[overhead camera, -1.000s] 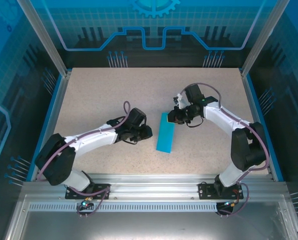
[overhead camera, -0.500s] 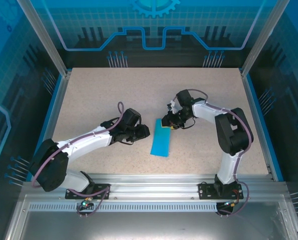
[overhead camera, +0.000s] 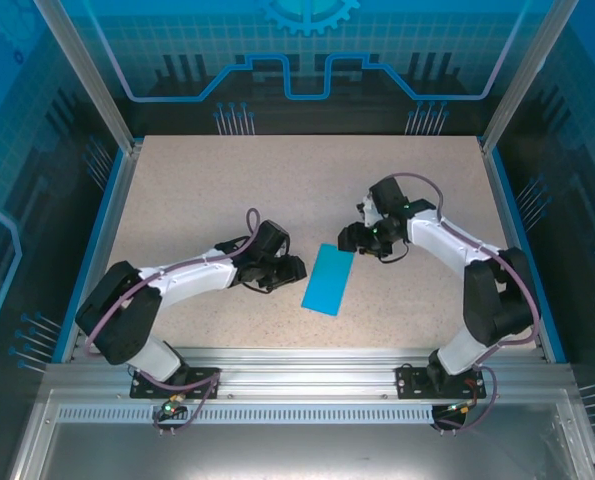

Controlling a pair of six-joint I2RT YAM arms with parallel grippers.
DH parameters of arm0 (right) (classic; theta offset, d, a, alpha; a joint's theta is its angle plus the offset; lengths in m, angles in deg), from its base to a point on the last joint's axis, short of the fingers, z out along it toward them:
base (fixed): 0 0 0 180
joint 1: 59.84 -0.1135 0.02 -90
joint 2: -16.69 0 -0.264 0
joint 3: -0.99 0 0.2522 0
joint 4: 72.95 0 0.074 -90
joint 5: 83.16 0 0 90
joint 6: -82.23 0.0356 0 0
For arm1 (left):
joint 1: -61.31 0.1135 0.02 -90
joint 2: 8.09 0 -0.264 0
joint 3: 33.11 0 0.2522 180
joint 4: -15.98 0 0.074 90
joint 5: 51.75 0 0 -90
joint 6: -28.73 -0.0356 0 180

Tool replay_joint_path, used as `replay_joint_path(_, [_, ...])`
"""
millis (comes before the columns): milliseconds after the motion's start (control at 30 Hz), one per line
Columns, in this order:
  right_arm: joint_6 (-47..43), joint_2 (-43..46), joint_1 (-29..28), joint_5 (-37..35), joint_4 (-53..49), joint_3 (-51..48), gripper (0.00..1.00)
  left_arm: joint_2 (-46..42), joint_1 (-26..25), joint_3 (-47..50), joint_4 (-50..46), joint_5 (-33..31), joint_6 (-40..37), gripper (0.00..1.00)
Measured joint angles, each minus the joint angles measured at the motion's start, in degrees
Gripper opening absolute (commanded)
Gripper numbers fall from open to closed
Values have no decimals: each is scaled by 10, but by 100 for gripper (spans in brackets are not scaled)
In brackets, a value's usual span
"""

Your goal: Fold a paper plane with a square sheet of paper (pick it up from the middle)

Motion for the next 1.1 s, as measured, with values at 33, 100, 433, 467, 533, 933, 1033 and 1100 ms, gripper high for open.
replay_joint_path(33, [6, 1, -8, 0, 4, -10, 64, 6, 0, 0, 0, 2, 0, 51])
replay_joint_path(100, [23, -1, -21, 0, 12, -28, 64, 17, 0, -1, 2, 6, -2, 51])
replay_joint_path(433, [70, -16, -40, 20, 68, -82, 61, 50, 0, -9, 9, 23, -6, 52])
replay_joint_path(467, [73, -19, -41, 24, 73, -84, 60, 52, 0, -10, 10, 24, -7, 52])
replay_joint_path(533, [77, -25, -42, 32, 82, -85, 60, 57, 0, -13, 11, 27, -11, 52])
replay_joint_path(933, [83, -57, -45, 41, 112, -93, 58, 69, 0, -21, 13, 32, -12, 52])
replay_joint_path(1033, [83, -57, -45, 41, 114, -98, 58, 73, 0, -25, 13, 38, -12, 52])
replay_joint_path(1100, [83, -57, -45, 41, 115, -100, 58, 76, 0, -30, 14, 41, -13, 51])
